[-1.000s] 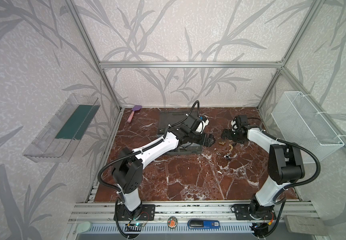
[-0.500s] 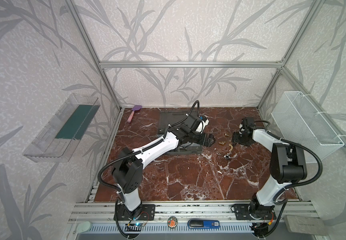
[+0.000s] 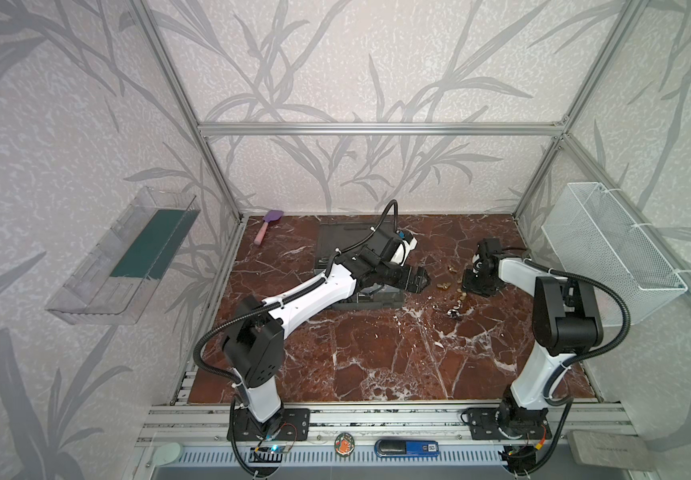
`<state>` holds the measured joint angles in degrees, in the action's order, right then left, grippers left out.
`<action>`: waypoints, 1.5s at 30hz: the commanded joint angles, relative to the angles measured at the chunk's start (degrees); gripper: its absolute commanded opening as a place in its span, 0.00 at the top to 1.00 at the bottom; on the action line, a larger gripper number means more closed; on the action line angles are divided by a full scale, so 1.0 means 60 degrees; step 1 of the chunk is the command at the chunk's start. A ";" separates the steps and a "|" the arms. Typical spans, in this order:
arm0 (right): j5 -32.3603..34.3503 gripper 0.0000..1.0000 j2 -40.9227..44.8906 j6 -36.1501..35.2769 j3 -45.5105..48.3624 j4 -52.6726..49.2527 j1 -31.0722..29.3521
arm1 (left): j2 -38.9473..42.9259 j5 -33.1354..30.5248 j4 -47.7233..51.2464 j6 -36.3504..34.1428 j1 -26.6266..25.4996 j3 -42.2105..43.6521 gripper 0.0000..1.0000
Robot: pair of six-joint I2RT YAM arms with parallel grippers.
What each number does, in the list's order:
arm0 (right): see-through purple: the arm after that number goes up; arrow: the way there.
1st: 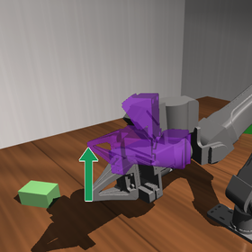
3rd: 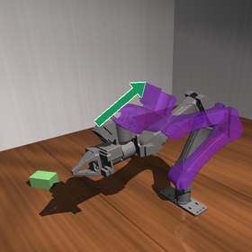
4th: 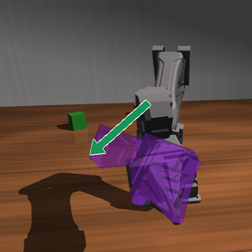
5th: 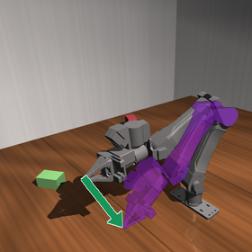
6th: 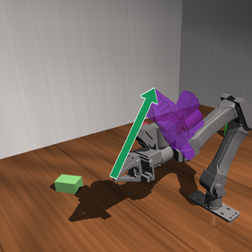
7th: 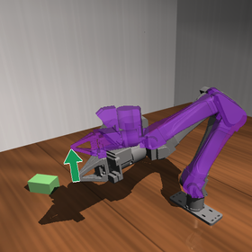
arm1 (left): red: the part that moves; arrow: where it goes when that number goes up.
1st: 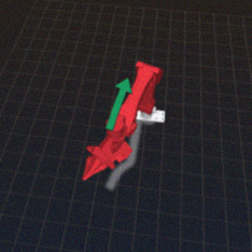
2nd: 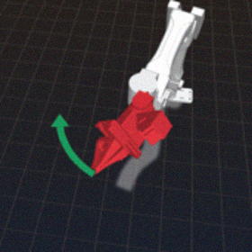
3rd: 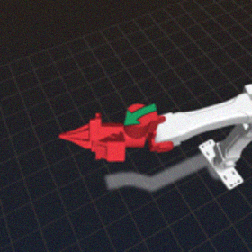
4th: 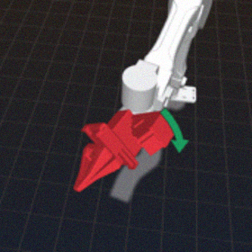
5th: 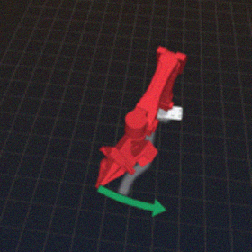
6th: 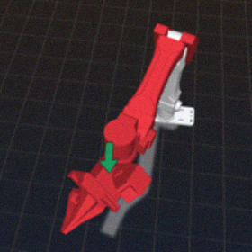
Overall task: Sort the screws and nuts into containers
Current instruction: 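Lower the right gripper and grasp the black wing nut among the brass ones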
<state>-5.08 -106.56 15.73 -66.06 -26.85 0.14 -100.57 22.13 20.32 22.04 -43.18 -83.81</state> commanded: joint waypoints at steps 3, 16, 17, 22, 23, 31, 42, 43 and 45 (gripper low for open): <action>0.0190 0.63 -0.0221 -0.0174 -0.0227 -0.0355 0.0020 | 0.0392 -0.0012 -0.0053 -0.0056 -0.0055 0.0154 0.01; 0.0534 0.80 -0.0728 -0.0429 -0.0866 -0.0865 -0.0144 | 0.0365 0.0018 -0.0094 -0.0026 -0.0055 0.0160 0.01; 0.0586 0.81 -0.0737 -0.0456 -0.0869 -0.0882 -0.0169 | 0.0358 0.0029 -0.0090 -0.0012 -0.0055 0.0164 0.00; 0.0682 0.84 -0.0798 -0.0537 -0.0987 -0.1020 -0.0283 | 0.0342 0.0062 -0.0105 0.0018 -0.0055 0.0170 0.00; 0.0759 0.84 -0.0795 -0.0555 -0.0994 -0.1045 -0.0341 | 0.0341 0.0062 -0.0105 0.0016 -0.0055 0.0170 0.01; 0.1067 0.84 -0.0933 -0.0699 -0.1217 -0.1371 -0.0533 | 0.0364 0.0047 -0.0121 0.0018 -0.0055 0.0182 0.01; 0.0869 0.84 -0.0109 -0.0730 -0.0921 -0.1479 -0.0637 | 0.0391 0.0076 -0.0149 0.0062 -0.0055 0.0205 0.00; 0.0849 0.83 -0.0043 -0.0728 -0.0899 -0.1493 -0.0646 | 0.0395 0.0076 -0.0158 0.0062 -0.0055 0.0206 0.00; 0.0839 0.83 0.0101 -0.0730 -0.0834 -0.1514 -0.0708 | 0.0397 0.0062 -0.0154 0.0062 -0.0064 0.0208 0.01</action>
<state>0.75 -108.88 11.92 -71.77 -33.52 -3.49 -100.57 22.37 20.05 22.52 -43.20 -83.33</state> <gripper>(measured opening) 0.167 0.994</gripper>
